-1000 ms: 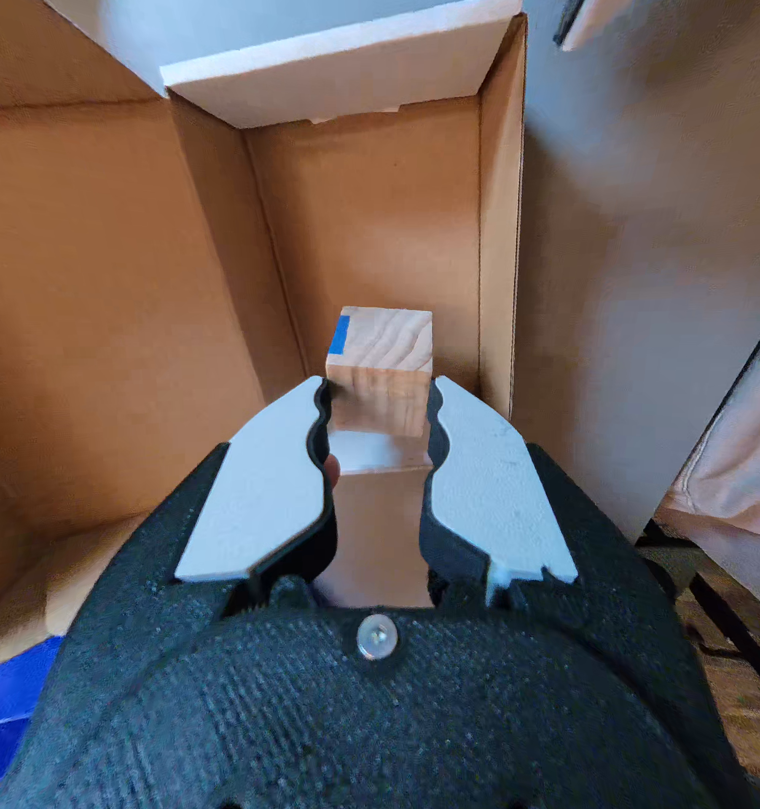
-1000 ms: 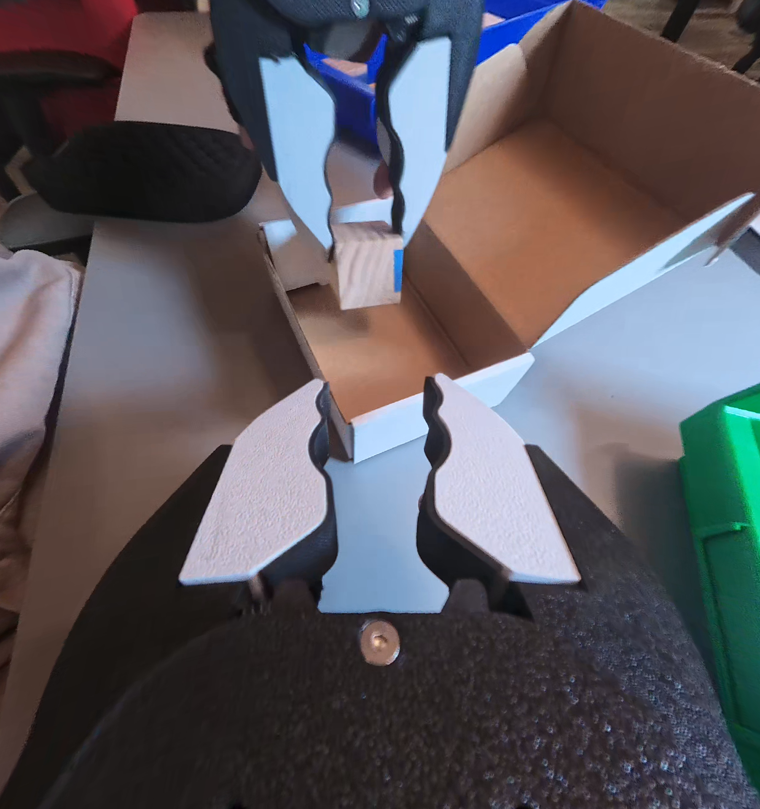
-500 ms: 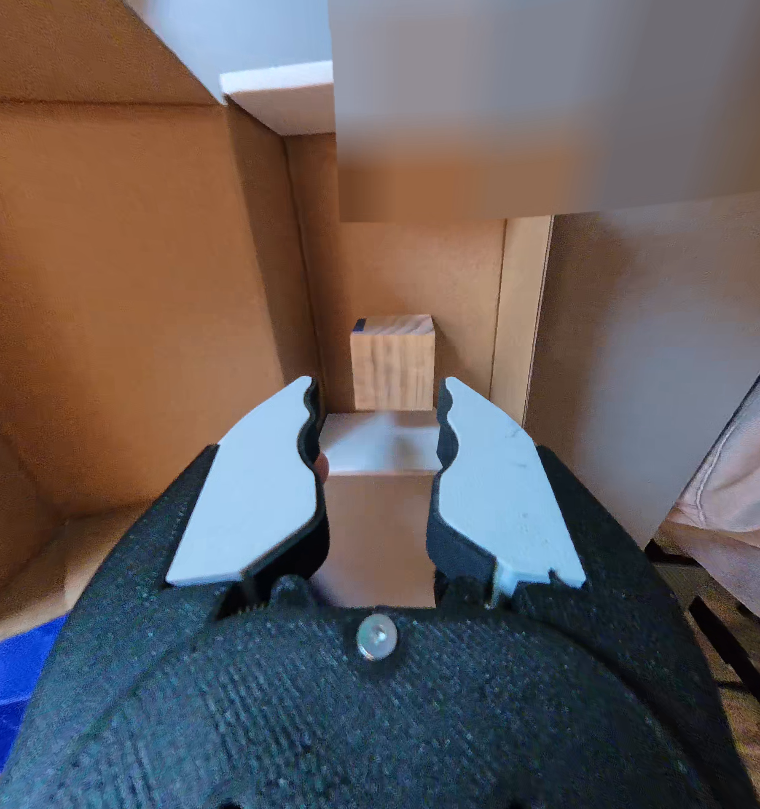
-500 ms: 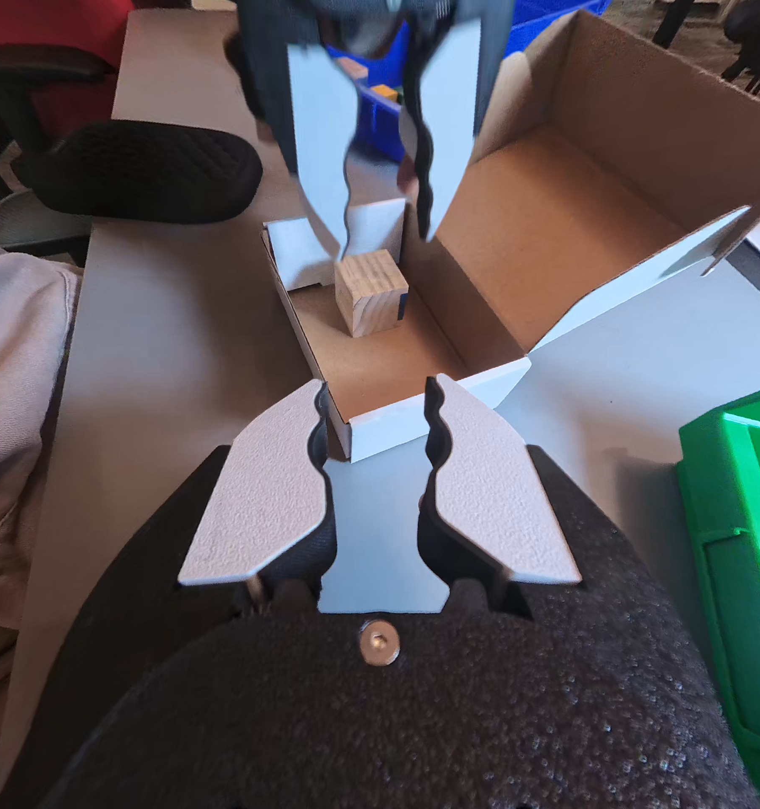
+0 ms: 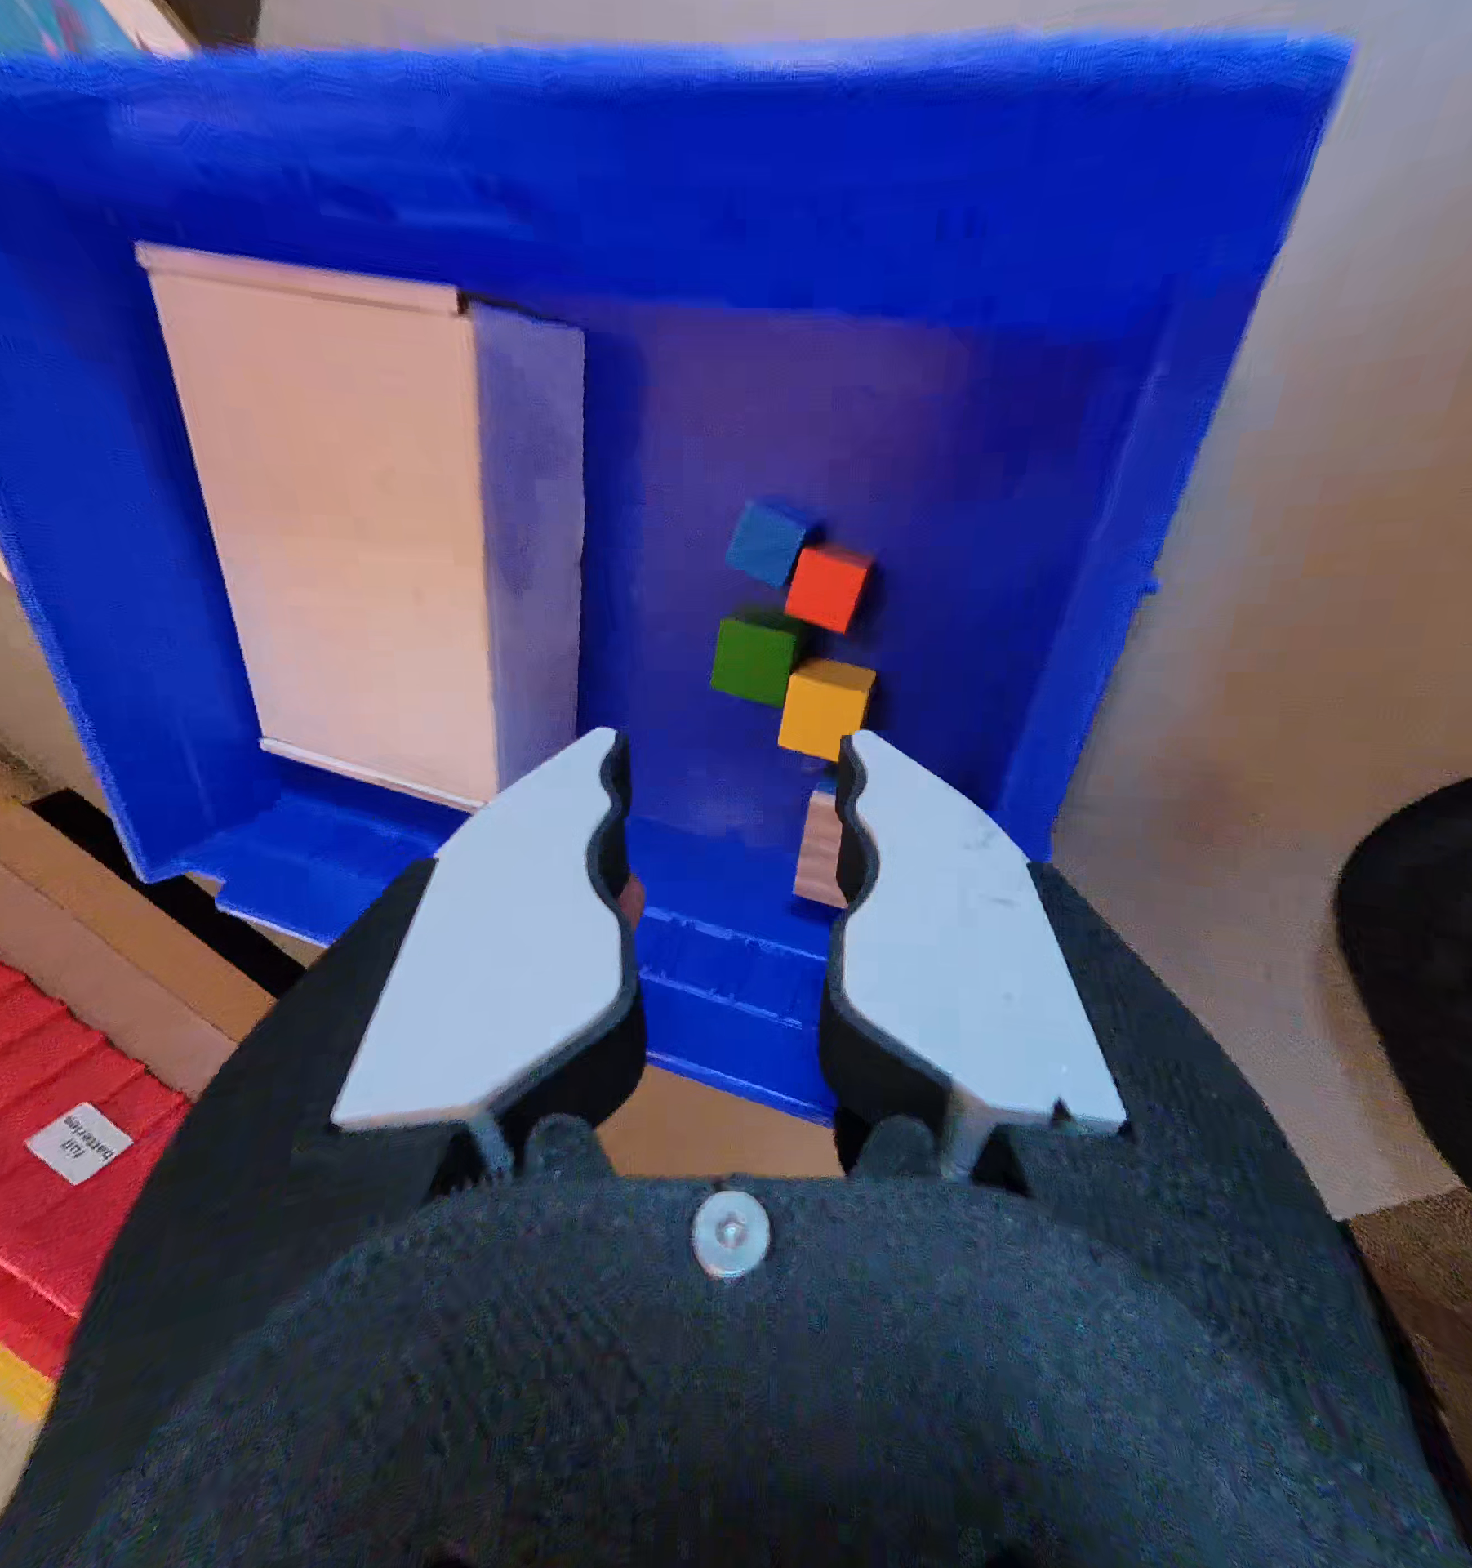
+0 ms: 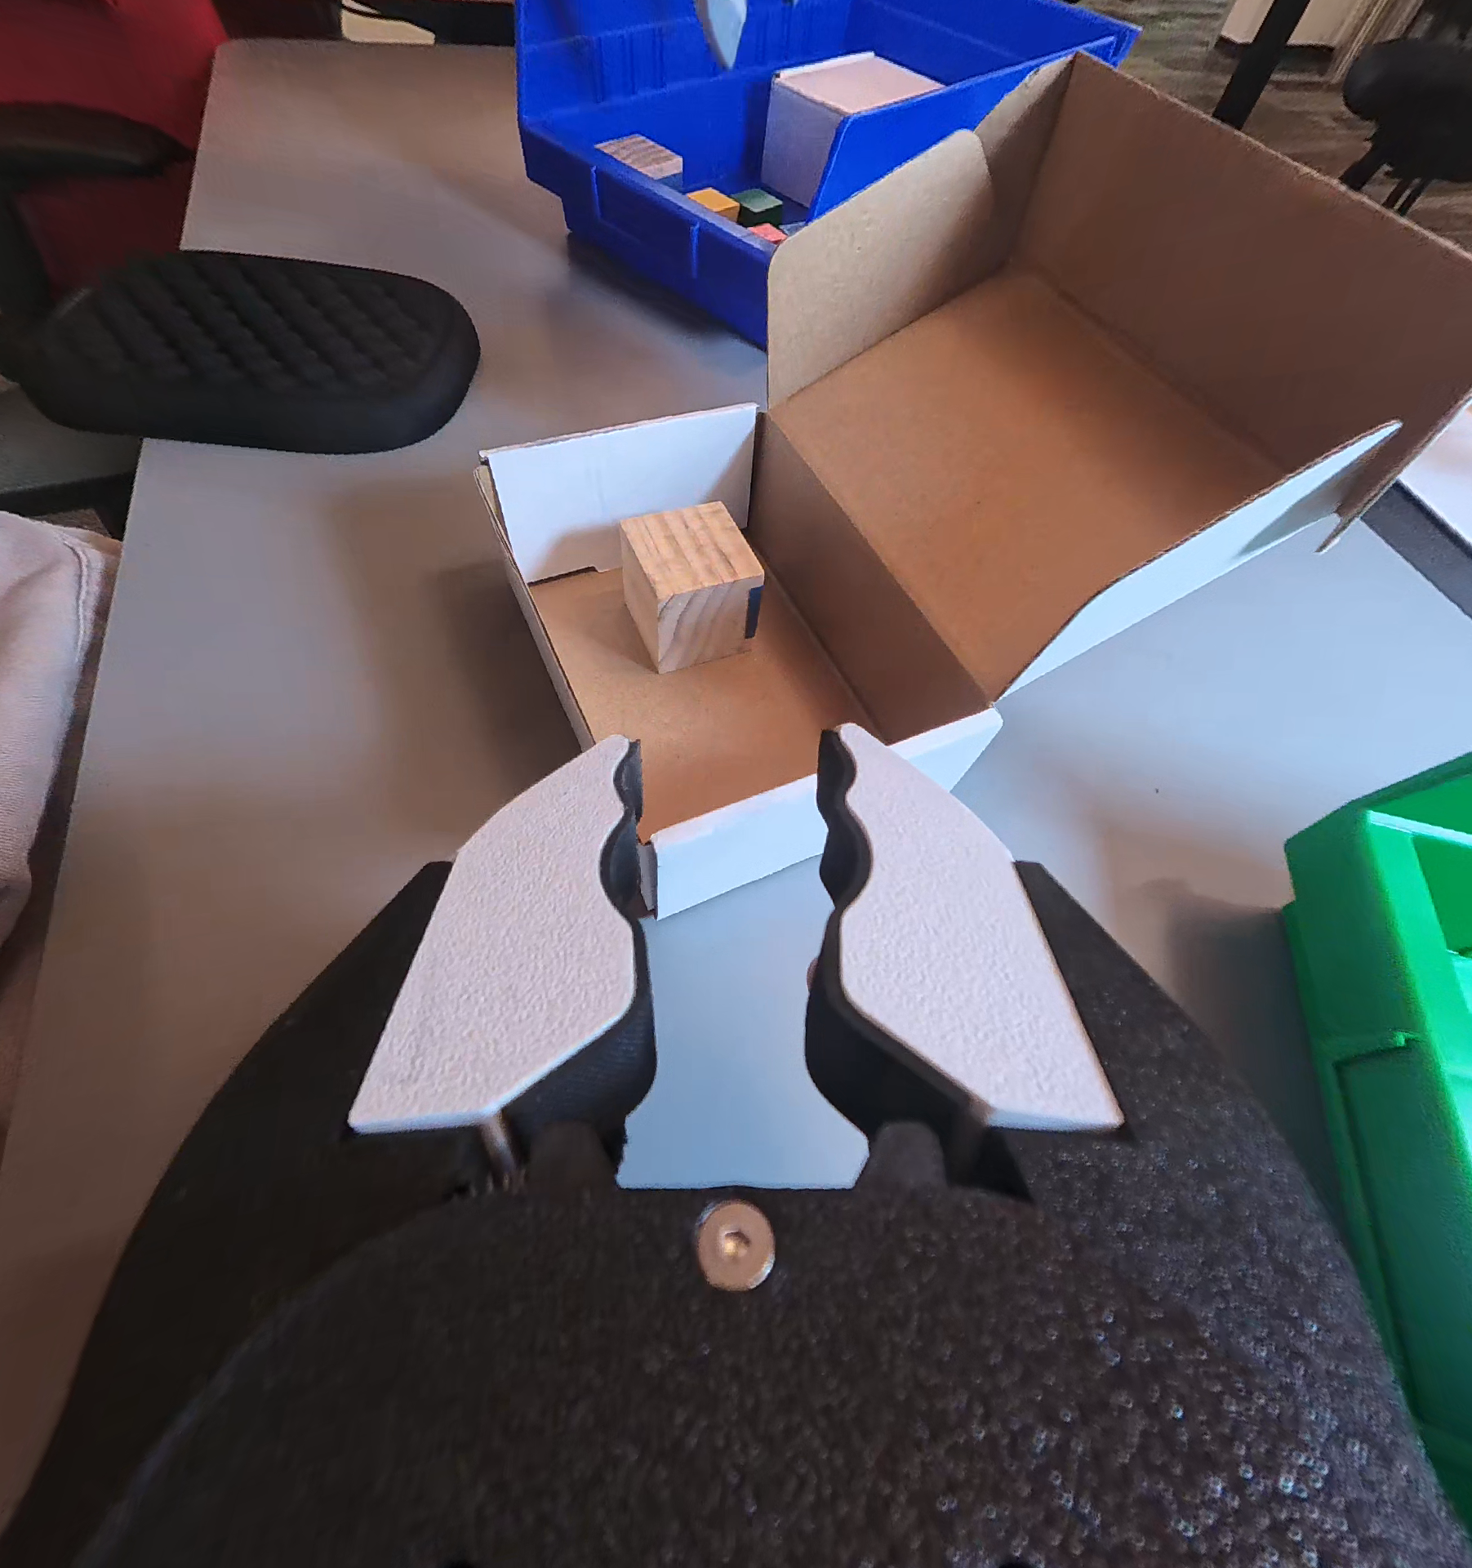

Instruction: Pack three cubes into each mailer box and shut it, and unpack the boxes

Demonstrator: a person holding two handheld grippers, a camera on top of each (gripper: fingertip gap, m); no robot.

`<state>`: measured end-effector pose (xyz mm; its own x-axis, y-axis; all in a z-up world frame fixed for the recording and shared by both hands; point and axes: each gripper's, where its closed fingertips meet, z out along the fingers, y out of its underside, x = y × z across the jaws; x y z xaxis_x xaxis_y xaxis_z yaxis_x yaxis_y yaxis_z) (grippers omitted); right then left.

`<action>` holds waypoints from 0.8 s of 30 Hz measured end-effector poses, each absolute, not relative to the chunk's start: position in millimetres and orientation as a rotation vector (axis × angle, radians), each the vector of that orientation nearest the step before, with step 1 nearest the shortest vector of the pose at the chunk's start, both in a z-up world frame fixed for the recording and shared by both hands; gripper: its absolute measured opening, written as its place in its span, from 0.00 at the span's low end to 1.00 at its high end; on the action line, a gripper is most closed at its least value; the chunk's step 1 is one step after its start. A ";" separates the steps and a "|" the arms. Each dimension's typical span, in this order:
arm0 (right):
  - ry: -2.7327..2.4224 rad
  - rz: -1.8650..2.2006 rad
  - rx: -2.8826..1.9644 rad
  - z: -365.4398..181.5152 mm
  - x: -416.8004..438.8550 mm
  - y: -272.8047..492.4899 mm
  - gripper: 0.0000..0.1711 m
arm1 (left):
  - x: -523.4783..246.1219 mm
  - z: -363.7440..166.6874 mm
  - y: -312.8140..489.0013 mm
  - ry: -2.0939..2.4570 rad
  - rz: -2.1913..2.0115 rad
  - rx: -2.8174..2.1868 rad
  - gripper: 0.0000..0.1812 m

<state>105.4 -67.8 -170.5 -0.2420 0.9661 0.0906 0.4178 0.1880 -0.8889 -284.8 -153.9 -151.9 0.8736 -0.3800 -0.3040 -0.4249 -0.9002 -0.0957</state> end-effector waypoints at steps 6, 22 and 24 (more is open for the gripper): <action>-1.767 1.024 -1.344 -176.7 102.0 -65.3 0.22 | -317.7 -200.0 -155.2 0.565 0.372 -2.938 0.24; -1.769 1.002 -1.349 -181.1 103.4 -62.4 0.20 | -295.9 -197.0 -140.2 0.712 0.319 -2.954 0.15; -1.773 1.006 -1.345 -180.2 103.3 -63.0 0.20 | -276.6 -163.6 -131.3 0.714 0.349 -2.857 0.15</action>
<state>103.3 -63.0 -180.2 -0.2298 0.9710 0.0668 0.4402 0.1649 -0.8826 -276.6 -131.3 -163.6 0.8574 -0.4400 -0.2670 -0.4812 -0.8694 -0.1123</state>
